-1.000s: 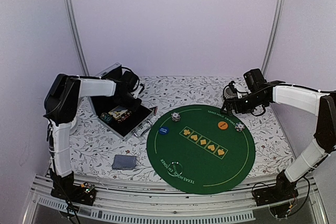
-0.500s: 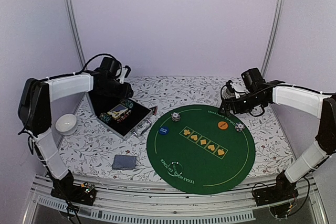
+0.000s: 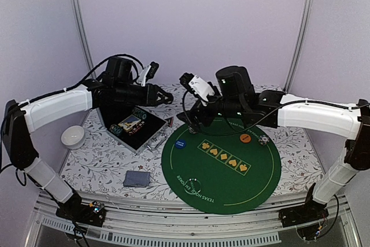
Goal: Distribute texas hold em gaming equipment
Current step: Pass from the left arm to the right
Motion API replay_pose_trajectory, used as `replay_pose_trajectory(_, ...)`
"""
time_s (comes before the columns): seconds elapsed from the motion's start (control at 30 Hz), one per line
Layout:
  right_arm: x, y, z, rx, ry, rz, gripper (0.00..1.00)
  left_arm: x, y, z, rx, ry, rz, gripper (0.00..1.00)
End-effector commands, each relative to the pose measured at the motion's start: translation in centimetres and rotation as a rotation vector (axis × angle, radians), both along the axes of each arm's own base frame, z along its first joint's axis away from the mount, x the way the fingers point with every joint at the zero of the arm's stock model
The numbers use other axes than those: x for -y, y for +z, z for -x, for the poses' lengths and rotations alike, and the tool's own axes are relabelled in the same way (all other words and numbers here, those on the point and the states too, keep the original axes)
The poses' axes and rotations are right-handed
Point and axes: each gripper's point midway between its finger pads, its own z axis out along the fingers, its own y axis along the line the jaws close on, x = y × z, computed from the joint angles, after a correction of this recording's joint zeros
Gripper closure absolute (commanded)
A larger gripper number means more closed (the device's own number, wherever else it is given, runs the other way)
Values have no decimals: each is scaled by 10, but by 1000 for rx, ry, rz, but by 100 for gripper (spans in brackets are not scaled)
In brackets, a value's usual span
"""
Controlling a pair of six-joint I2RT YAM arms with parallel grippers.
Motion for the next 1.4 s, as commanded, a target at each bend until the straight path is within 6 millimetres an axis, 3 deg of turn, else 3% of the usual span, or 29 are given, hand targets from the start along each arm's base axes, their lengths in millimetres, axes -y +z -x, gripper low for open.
replay_pose_trajectory(0.0, -39, 14, -17, 171, 9, 47, 1, 32, 31, 33, -8, -139, 134, 100)
replay_pose_trajectory(0.07, -46, 10, -22, 187, -6, 78, 1, 36, 33, 39, -9, -154, 139, 100)
replay_pose_trajectory(0.4, -50, 4, -36, 236, -42, 139, 29, 45, 32, 52, -52, -180, 166, 100)
replay_pose_trajectory(1.2, -64, -9, -27, 389, 159, 320, 29, 50, 25, 64, -119, -211, 184, 100)
replay_pose_trajectory(1.27, -64, -6, -28, 398, 157, 320, 36, 50, 25, 64, -119, -211, 184, 100)
replay_pose_trajectory(1.37, -64, -7, -29, 401, 148, 326, 54, 51, 25, 64, -119, -213, 185, 100)
